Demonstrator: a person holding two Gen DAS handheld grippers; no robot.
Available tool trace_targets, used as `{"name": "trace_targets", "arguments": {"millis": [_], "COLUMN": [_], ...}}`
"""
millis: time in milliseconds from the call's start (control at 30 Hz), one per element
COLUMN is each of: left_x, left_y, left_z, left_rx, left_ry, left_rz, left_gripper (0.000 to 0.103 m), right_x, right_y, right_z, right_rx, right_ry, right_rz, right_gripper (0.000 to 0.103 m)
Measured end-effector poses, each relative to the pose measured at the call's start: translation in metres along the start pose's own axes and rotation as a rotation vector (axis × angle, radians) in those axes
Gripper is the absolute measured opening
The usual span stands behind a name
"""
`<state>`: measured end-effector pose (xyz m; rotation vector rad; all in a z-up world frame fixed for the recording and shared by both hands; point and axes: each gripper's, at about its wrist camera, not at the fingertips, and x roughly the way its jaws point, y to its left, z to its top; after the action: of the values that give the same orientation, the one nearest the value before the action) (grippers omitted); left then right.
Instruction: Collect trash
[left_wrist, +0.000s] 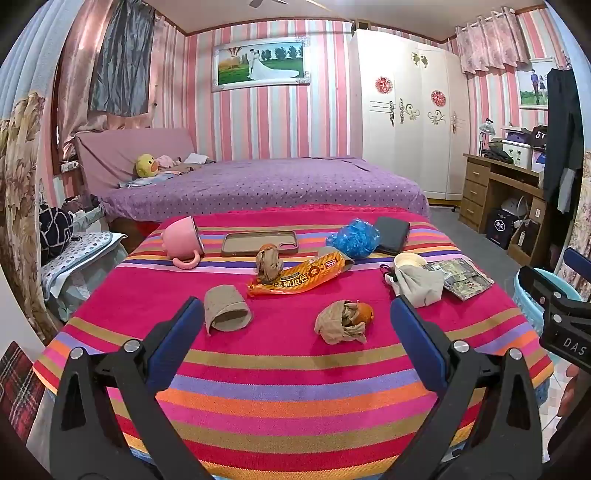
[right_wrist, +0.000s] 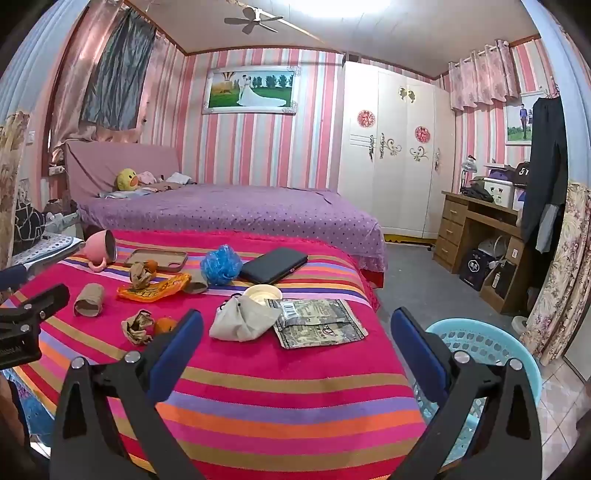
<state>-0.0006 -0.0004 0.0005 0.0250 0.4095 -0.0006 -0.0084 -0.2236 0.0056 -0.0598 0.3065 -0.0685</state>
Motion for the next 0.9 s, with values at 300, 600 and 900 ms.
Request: {"name": "trace_targets", "arguments": {"millis": [300, 600, 900], "left_x": [0.000, -0.002, 0.002], "left_y": [0.000, 0.008, 0.012], "left_z": [0.000, 0.000, 0.001], "left_rx": [0.001, 0.000, 0.000], "left_ry": [0.000, 0.000, 0.001], "left_rz": [0.000, 0.002, 0.001], "left_gripper": [0.098, 0.098, 0.098], "right_x": [0.000, 0.000, 0.002], "right_y": [0.002, 0.002, 0.002], "right_z": [-0.003, -0.003, -0.005], "right_rx": [-0.001, -0.001, -0.002], "right_ry": [0.003, 0.004, 0.007], "right_rz": [0.001, 0.000, 0.000], "right_gripper": [0.099, 0.099, 0.099]}}
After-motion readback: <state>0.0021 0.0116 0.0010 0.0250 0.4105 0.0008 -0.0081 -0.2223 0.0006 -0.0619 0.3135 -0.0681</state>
